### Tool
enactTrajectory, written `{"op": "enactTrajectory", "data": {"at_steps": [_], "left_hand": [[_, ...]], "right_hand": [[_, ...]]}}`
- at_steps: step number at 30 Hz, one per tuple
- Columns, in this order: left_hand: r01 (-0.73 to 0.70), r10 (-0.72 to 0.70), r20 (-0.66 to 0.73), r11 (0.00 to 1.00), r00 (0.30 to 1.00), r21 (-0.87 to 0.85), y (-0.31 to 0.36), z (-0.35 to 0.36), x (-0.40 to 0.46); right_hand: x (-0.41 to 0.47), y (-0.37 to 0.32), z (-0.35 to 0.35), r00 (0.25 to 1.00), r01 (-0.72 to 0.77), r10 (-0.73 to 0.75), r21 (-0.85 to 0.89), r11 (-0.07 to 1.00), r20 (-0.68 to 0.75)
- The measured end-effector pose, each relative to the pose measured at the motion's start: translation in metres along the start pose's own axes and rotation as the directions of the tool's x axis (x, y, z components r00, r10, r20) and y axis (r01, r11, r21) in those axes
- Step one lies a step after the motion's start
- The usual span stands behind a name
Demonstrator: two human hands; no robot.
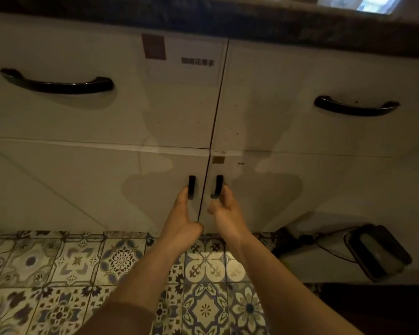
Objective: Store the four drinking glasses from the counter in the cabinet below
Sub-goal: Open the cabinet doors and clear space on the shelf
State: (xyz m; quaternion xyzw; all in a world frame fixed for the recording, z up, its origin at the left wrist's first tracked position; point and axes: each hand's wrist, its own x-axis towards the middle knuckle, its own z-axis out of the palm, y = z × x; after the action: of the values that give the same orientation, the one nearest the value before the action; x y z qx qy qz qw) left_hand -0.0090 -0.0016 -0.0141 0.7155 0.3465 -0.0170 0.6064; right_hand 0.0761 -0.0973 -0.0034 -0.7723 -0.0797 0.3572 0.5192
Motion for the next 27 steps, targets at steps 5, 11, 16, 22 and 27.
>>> {"op": "enactTrajectory", "data": {"at_steps": [5,11,16,22,27], "left_hand": [[-0.057,0.057,0.019,0.998,0.998,0.020,-0.009,-0.005,-0.034],[-0.078,0.075,0.073,0.996,0.994,0.040,-0.044,-0.017,-0.087],[-0.079,0.074,0.087,0.995,0.993,0.053,-0.073,-0.032,-0.122],[-0.120,0.123,-0.027,0.989,0.992,0.084,-0.104,-0.053,-0.175],[-0.055,0.064,-0.090,0.994,0.994,0.093,-0.132,-0.081,-0.224]], "right_hand": [[-0.038,0.018,-0.001,0.997,0.058,-0.060,-0.030,0.998,-0.051],[-0.093,0.044,-0.009,0.996,0.008,-0.005,0.026,1.000,-0.090],[-0.126,0.065,-0.027,0.995,-0.046,0.049,0.042,0.998,-0.089],[-0.172,0.096,-0.068,0.996,-0.040,0.038,-0.015,0.999,-0.077],[-0.221,0.125,-0.121,0.989,-0.107,0.097,-0.094,0.990,-0.108]]}}
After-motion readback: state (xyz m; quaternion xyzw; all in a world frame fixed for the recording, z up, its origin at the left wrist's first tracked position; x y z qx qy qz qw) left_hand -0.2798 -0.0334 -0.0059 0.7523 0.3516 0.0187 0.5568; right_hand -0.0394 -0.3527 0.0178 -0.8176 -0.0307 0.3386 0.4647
